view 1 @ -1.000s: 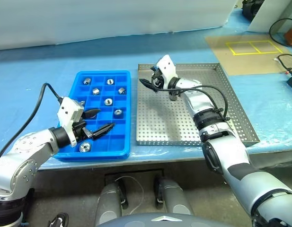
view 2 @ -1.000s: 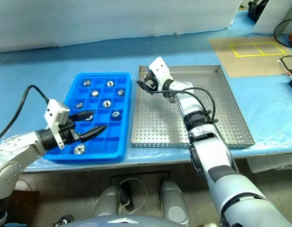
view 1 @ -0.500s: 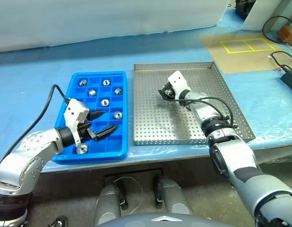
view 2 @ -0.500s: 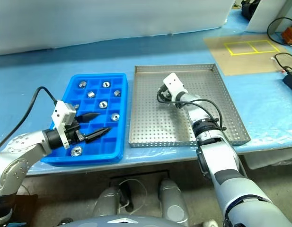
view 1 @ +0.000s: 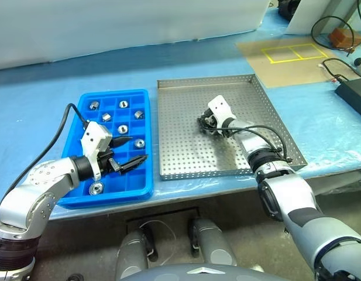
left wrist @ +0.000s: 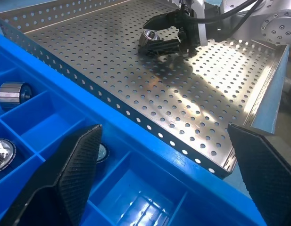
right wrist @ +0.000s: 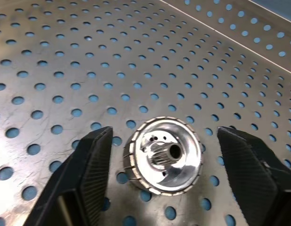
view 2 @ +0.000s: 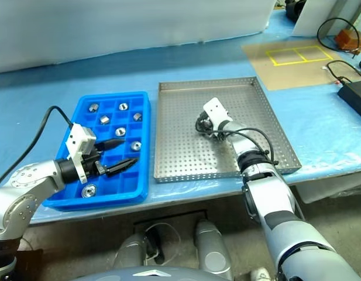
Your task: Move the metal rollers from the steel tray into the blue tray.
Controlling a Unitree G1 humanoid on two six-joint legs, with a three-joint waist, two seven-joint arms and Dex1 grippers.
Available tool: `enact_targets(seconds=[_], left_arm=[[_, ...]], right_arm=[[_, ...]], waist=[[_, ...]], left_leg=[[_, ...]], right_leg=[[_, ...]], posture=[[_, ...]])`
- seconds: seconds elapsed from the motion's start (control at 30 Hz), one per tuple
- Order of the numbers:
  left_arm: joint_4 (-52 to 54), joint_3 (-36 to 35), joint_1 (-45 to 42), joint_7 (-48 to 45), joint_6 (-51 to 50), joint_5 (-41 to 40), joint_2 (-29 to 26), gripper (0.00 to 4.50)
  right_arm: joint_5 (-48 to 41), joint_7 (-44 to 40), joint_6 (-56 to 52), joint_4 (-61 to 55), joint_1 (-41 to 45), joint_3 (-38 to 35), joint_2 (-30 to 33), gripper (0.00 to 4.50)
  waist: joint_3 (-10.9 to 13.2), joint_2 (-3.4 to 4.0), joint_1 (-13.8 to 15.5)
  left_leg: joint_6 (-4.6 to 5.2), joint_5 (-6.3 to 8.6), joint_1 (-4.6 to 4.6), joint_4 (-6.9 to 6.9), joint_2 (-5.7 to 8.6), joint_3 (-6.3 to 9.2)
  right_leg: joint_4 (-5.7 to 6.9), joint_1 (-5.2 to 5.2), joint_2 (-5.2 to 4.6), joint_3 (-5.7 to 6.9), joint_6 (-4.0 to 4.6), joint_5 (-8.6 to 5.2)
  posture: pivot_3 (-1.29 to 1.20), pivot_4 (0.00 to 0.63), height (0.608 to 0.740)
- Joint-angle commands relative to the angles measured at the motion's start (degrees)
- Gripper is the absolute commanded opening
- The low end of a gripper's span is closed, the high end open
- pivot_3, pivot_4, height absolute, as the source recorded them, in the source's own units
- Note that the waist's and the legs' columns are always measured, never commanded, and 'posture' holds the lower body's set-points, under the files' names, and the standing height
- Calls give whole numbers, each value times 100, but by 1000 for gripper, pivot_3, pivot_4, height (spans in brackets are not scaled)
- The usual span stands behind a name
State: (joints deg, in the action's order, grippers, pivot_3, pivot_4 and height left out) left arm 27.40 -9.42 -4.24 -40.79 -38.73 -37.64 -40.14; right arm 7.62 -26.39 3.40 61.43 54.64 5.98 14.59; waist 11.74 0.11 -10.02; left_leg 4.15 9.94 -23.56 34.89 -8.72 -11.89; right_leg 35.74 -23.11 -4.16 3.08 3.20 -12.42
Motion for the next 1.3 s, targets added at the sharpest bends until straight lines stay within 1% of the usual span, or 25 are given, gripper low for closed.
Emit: enact_targets(seconds=[0.03, 0.07, 0.13, 0.2, 0.3, 0.43, 0.5, 0.67, 0.77, 0.9, 1.03, 1.17, 1.3], left_arm=[[63, -83, -19, -54, 61, 22, -78, 4500], [62, -88, -17, -60, 62, 27, -81, 4500], [67, -106, -9, -66, 58, 24, -88, 4500], [71, -119, 0, -70, 54, 22, -97, 4500], [79, -137, 17, -78, 50, 11, -114, 4500], [158, -215, 84, -115, -9, -82, -167, 4500], [193, -296, 137, -141, -27, -139, -213, 4500], [188, -709, 333, -191, -59, -256, -382, 4500], [173, -972, 476, -181, -32, -242, -459, 4500], [306, -1448, 715, -100, -103, -359, -502, 4500], [538, -2006, 1146, -122, -225, -592, -516, 4500], [766, -2544, 1665, -152, -294, -738, -529, 4500], [962, -2968, 2044, -18, -385, -982, -397, 4500]], right_arm=[[-1, -168, 43, -187, -123, 68, -93, 2607], [8, -179, 52, -186, -123, 68, -101, 2607], [-44, -359, 84, -273, -169, 63, -113, 2091], [-13, -308, 72, -309, -169, 67, -117, 1689], [33, -186, 77, -259, -108, 59, -129, 1686], [-45, -258, 62, -374, -27, 21, -206, 1686], [-163, -425, -5, -535, 17, -12, -296, 1686], [-830, -1331, -526, -1497, 26, -158, -654, 1686], [-977, -1548, -715, -1940, -2, -92, -834, 1686], [-1044, -2002, -826, -2199, -20, 134, -1050, 1686], [-1040, -2728, -766, -2401, -105, 496, -1126, 1686], [-995, -3072, -661, -2269, 47, 705, -1245, 1686], [-1178, -4020, -841, -2716, -118, 924, -997, 1686]], waist=[[0, 0, -21], [0, 0, -27], [0, 0, -32], [0, 0, -32], [0, 0, -33], [0, 0, -46], [0, 0, -55], [2, 3, -136], [2, 3, -139], [1, 2, -103], [2, 2, -3], [3, 1, 81], [4, 3, 306]], left_leg=[[2, 2, 0, 3, 0, 0], [4, 3, 0, 6, -1, 1], [5, 4, 1, 9, -1, 1], [5, 4, 1, 9, -2, 1], [6, 4, 2, 10, -2, 1], [5, 4, 2, 13, -2, 1], [5, 4, 2, 13, -3, 1], [6, 4, -9, 11, -5, 2], [8, 5, -10, 9, -5, 3], [8, 6, -10, 8, -4, 3], [8, 6, -10, 8, -4, 4], [6, 6, -9, 0, -4, 4], [4, 5, -5, -4, -4, 4]], right_leg=[[0, 1, 0, 0, 0, 0], [0, 2, 0, 0, 0, 0], [1, 4, 0, 0, 0, 0], [1, 4, 0, 1, 0, 0], [2, 5, 0, 1, 0, 0], [3, 5, 0, 1, 0, 0], [4, 5, 0, 1, 0, 0], [5, -7, 0, 3, 0, 1], [3, -7, 0, 4, 0, 1], [1, -5, 0, 5, 0, 0], [2, -6, 0, 5, 0, 0], [0, -9, 0, 5, 0, 0], [1, -10, 0, 4, -1, 0]], posture=[[-478, 150, 740], [-478, 150, 740], [-476, 150, 740], [-475, 150, 740], [-473, 150, 740], [-469, 150, 740], [-466, 150, 740], [-454, 150, 740], [-448, 150, 740], [-403, 150, 740], [-362, 150, 740], [-318, 150, 740], [-291, 150, 740]])
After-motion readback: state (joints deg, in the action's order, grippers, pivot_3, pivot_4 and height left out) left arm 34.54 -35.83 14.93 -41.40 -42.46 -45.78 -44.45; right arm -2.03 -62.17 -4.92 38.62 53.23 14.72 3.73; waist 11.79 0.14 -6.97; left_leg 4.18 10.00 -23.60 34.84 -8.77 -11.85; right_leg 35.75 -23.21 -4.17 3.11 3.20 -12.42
